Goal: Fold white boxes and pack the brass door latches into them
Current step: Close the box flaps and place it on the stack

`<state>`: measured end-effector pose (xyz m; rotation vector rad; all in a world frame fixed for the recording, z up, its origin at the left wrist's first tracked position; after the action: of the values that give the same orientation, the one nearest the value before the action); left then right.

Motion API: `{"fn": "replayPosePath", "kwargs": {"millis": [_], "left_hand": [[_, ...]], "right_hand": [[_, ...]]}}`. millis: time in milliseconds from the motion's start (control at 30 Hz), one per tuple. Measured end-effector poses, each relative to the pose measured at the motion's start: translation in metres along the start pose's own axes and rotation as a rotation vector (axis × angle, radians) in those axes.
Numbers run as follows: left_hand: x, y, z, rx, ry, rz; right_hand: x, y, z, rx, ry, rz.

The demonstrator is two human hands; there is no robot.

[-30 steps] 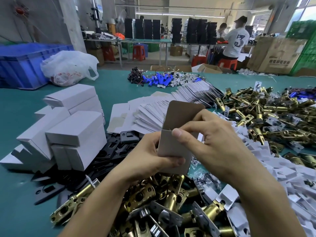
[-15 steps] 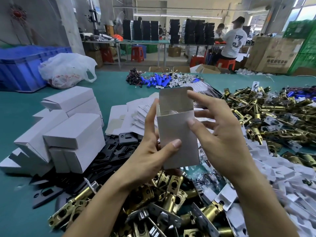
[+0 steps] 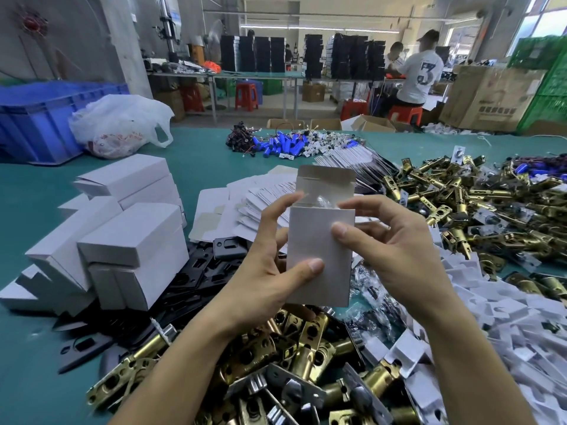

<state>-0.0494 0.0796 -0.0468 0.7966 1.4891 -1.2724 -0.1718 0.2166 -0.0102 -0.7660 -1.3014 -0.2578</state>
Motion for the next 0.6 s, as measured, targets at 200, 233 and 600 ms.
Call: {"fn": "replayPosePath", "kwargs": {"millis": [200,233,600], "left_hand": [[-0.0002,-0.0003,-0.0026,0.02,-0.021,0.04],[-0.0005,-0.0002,-0.0026,0.016,-0.026,0.039],[-0.0023,0.0,-0.0026,-0.016,-0.029,0.043]], "right_hand": [[-0.0011,-0.0005,-0.0011,0.063,0.004,0.011],[-0.0006,-0.0011,-0.0025,0.044,0.011,0.018],[0.0003,-0.0022,-0.0053,-0.026,0.361,0.074]]}}
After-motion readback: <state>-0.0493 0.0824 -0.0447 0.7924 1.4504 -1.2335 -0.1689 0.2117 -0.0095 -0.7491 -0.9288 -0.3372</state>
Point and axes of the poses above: each hand's wrist, its own y-axis away from the middle knuckle, its own z-axis out of the back of the hand, x = y × z, the point moved 1 cm from there along -y, towards the middle knuckle, and after that the axes turned 5 degrees about x, right-handed, at the moved point
